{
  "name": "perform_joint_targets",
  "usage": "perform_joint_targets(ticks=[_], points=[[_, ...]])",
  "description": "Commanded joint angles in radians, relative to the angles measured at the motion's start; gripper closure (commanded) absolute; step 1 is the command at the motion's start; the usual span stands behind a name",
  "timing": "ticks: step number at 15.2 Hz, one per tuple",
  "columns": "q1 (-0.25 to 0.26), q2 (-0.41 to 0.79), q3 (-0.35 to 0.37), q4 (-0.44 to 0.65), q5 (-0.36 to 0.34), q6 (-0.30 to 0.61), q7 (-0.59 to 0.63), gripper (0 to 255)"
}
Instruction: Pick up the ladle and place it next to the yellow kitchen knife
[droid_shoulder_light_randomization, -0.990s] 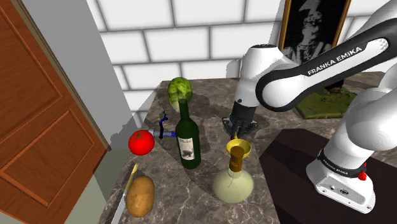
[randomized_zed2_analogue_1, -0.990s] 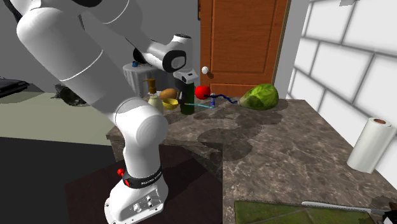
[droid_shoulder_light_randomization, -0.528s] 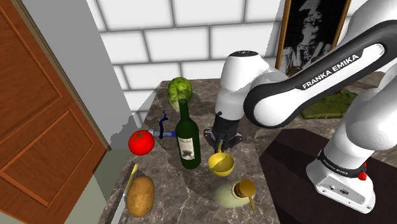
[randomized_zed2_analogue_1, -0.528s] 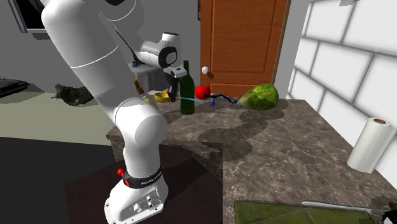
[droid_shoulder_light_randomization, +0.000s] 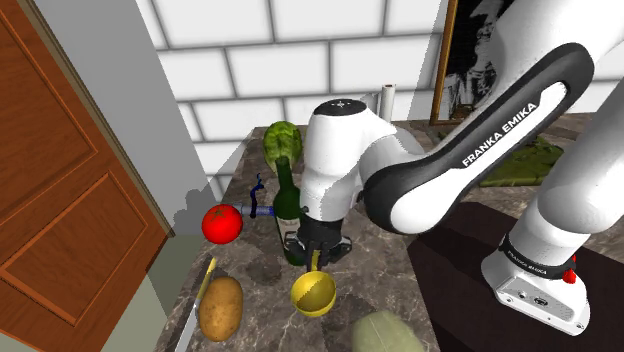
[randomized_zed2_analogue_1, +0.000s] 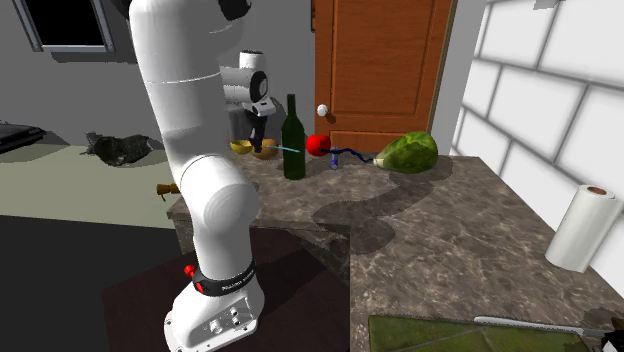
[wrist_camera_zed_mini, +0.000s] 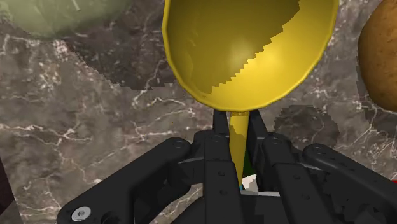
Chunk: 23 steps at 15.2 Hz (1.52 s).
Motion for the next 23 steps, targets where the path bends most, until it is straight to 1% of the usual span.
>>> perform_joint_targets(ticks=[1,2,3,4,6,13,23], points=[[-0.011,0.108,0.040,0.082,-0.165,-0.010,0.151,255],[0.008,0.163,0.037,0.120,-0.245,-0.019,0.221,255],[0.038,0.215,0.025,0.160,-0.317,-0.031,0.284,255],[0.072,0.255,0.006,0.194,-0.368,-0.044,0.330,255],[0.097,0.276,-0.021,0.186,-0.396,-0.021,0.348,255],[0.161,0.359,-0.094,0.168,-0.510,0.051,0.424,255],[0.264,0.472,-0.220,0.163,-0.663,0.146,0.527,255]])
